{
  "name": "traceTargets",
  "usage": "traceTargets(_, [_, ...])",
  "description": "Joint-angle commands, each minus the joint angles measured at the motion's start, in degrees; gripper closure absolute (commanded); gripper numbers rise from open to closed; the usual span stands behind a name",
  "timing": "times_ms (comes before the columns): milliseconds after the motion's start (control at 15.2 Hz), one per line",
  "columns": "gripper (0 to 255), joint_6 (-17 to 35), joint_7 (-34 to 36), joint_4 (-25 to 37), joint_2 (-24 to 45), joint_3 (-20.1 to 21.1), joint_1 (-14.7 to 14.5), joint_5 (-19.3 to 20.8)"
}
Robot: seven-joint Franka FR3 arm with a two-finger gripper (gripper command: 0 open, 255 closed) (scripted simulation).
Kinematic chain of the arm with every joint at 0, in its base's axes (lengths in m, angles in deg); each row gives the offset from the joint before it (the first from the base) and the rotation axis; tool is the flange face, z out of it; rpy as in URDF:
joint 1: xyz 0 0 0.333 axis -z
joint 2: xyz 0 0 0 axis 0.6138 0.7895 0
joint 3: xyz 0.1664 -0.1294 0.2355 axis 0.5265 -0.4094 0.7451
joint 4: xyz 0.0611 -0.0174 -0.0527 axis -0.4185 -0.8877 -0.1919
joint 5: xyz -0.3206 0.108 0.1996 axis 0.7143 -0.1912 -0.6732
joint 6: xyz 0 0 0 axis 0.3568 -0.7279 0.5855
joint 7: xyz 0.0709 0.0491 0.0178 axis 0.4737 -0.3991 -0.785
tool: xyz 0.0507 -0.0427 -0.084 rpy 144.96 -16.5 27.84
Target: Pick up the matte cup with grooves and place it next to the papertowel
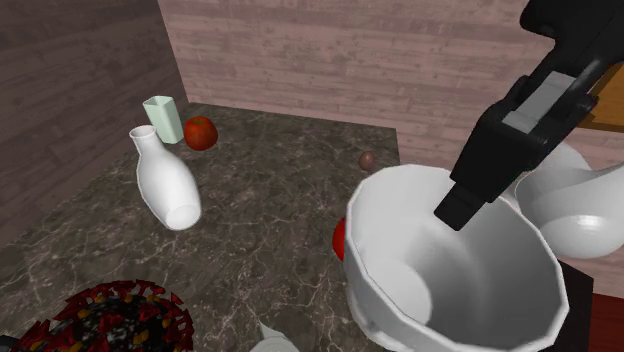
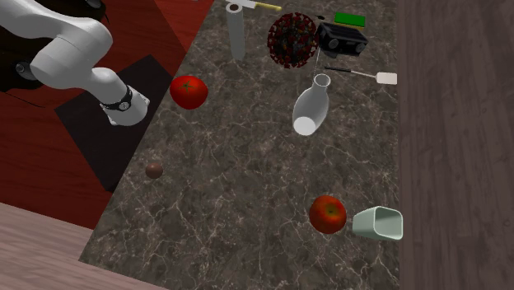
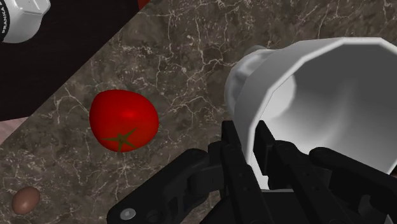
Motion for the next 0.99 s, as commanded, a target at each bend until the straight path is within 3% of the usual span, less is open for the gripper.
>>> traceTargets(0, [255,0.53,0.89,-0.54,-0.39,1.04,-0.27,-0.75])
traceTargets(924, [255,9.03,-0.53,-12.62,-4.06,4.4,-2.21,-4.38])
